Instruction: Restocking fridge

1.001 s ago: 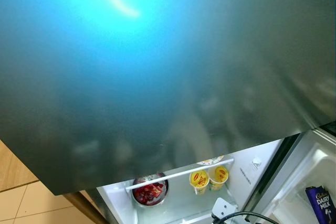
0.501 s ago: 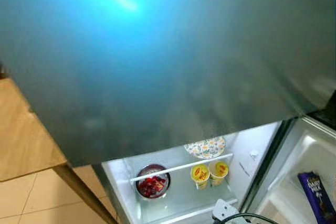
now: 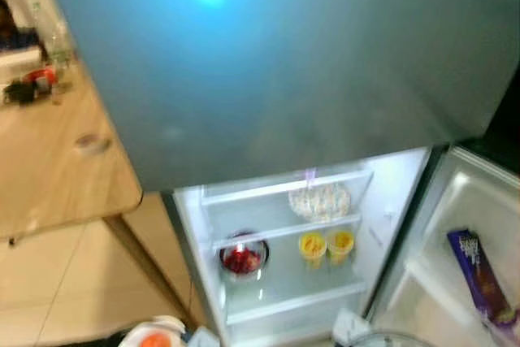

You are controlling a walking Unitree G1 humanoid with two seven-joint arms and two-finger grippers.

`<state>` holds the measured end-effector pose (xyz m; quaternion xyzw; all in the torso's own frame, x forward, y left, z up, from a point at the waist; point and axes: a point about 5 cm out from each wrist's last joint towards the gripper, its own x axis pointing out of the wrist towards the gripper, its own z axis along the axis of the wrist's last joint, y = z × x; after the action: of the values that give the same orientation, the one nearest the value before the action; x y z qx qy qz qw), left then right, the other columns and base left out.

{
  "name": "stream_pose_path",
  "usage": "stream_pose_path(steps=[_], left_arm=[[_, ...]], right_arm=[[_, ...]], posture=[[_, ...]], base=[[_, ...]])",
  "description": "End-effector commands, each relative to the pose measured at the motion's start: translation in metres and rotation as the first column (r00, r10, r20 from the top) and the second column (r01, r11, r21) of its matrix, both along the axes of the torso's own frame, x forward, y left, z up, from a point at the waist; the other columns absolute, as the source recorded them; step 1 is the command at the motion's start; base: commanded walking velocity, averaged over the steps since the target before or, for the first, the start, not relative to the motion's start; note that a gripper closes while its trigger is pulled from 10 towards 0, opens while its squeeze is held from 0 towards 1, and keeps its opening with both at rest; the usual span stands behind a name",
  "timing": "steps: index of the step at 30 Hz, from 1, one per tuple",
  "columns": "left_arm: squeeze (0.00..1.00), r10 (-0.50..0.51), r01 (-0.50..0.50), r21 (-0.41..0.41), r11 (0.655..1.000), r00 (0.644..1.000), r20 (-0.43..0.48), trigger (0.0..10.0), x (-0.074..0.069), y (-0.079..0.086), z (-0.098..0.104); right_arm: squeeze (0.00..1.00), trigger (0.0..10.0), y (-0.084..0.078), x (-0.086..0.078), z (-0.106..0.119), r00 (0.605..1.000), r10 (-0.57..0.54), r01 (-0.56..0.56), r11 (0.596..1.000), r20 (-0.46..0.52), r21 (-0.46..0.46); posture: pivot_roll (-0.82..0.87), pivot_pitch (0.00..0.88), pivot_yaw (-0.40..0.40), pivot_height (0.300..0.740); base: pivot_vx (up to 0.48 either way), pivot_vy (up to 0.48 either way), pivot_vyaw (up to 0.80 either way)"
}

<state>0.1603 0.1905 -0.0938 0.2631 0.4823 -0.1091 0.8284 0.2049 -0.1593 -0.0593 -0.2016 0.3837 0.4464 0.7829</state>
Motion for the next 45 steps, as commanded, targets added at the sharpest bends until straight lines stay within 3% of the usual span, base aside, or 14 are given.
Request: stream_pose_path(steps=[1, 12, 19, 23, 25, 26, 27, 30, 31, 33, 37, 38, 43, 45], left_arm=[[0.00, -0.042, 0.044, -0.031, 0.999, 0.998, 0.057, 10.0, 0.017, -0.010, 0.007], [0.00, -0.247, 0.277, -0.185, 0.943, 0.954, 0.169, 10.0, 0.053, -0.051, 0.027], [0.00, -0.342, 0.380, -0.249, 0.891, 0.922, 0.182, 10.0, 0.059, -0.068, 0.032], [0.00, -0.539, 0.560, -0.260, 0.787, 0.828, 0.152, 10.0, 0.049, -0.086, 0.030], [0.00, -0.539, 0.560, -0.260, 0.787, 0.828, 0.152, 10.0, 0.049, -0.086, 0.030], [0.00, -0.664, 0.676, -0.227, 0.701, 0.735, 0.138, 10.0, 0.045, -0.093, 0.030], [0.00, -0.664, 0.676, -0.227, 0.701, 0.735, 0.138, 10.0, 0.045, -0.093, 0.030], [0.00, -0.763, 0.770, -0.182, 0.612, 0.635, 0.121, 10.0, 0.046, -0.097, 0.032], [0.00, -0.763, 0.770, -0.182, 0.612, 0.635, 0.121, 10.0, 0.046, -0.097, 0.032], [0.00, -0.844, 0.847, -0.106, 0.520, 0.529, 0.086, 10.0, 0.047, -0.094, 0.033], [0.00, -0.891, 0.892, -0.049, 0.450, 0.452, 0.049, 10.0, 0.048, -0.089, 0.033], [0.00, -0.922, 0.922, 0.007, 0.386, 0.386, 0.034, 10.0, 0.050, -0.083, 0.035], [0.00, -0.959, 0.956, 0.087, 0.282, 0.279, 0.038, 10.0, 0.057, -0.077, 0.042], [0.00, -0.977, 0.969, 0.124, 0.214, 0.209, 0.046, 10.0, 0.060, -0.075, 0.047]], right_arm=[[0.00, 10.0, 0.001, 0.004, 0.003, 1.000, 0.011, -0.011, 1.000, 0.016, 0.009], [0.00, 10.0, 0.010, 0.014, 0.014, 0.998, 0.062, -0.064, 0.993, 0.024, 0.101], [0.00, 10.0, 0.015, 0.024, 0.022, 0.994, 0.099, -0.105, 0.986, 0.049, 0.131], [0.00, 10.0, 0.019, 0.031, 0.030, 0.990, 0.117, -0.128, 0.977, 0.072, 0.168], [0.00, 10.0, 0.019, 0.031, 0.030, 0.990, 0.117, -0.128, 0.977, 0.072, 0.168], [0.00, 10.0, 0.020, 0.037, 0.036, 0.988, 0.119, -0.135, 0.972, 0.094, 0.190], [0.00, 10.0, 0.020, 0.037, 0.036, 0.988, 0.119, -0.135, 0.972, 0.094, 0.190], [0.00, 10.0, 0.017, 0.049, 0.046, 0.984, 0.106, -0.132, 0.974, 0.145, 0.185], [0.00, 10.0, 0.017, 0.049, 0.046, 0.984, 0.106, -0.132, 0.974, 0.145, 0.185], [0.00, 10.0, 0.008, 0.065, 0.060, 0.968, 0.126, -0.155, 0.980, 0.216, 0.123], [0.00, 10.0, -0.001, 0.076, 0.073, 0.955, 0.161, -0.188, 0.978, 0.248, 0.089], [1.00, 10.0, -0.008, 0.080, 0.081, 0.947, 0.218, -0.243, 0.967, 0.237, 0.079], [1.00, 10.0, -0.015, 0.080, 0.091, 0.924, 0.336, -0.352, 0.933, 0.184, 0.067], [1.00, 10.0, -0.019, 0.079, 0.094, 0.903, 0.405, -0.415, 0.909, 0.142, 0.048]], posture=[[-0.07, 0.007, 0.040, 0.740], [-0.07, 0.010, 0.042, 0.740], [-0.07, 0.011, 0.043, 0.740], [-0.07, 0.011, 0.046, 0.740], [-0.07, 0.011, 0.046, 0.740], [-0.07, 0.011, 0.047, 0.740], [-0.07, 0.011, 0.047, 0.740], [-0.07, 0.012, 0.046, 0.740], [-0.07, 0.012, 0.046, 0.740], [-0.07, 0.012, 0.048, 0.740], [-0.07, 0.012, 0.048, 0.740], [-0.07, 0.012, 0.048, 0.740], [-0.07, 0.012, 0.047, 0.740], [-0.06, 0.008, 0.044, 0.740]], base=[[0.000, 0.000, 0.00], [0.000, 0.000, 0.00], [0.000, 0.000, 0.00], [0.000, 0.000, 0.00], [0.000, 0.000, 0.00], [0.000, 0.000, 0.00], [0.000, 0.000, 0.00], [0.000, 0.000, 0.00], [0.000, 0.000, 0.00], [0.000, 0.000, 0.00], [0.000, 0.000, 0.00], [0.000, 0.000, 0.00], [0.000, 0.000, 0.00], [0.000, 0.000, 0.00]])
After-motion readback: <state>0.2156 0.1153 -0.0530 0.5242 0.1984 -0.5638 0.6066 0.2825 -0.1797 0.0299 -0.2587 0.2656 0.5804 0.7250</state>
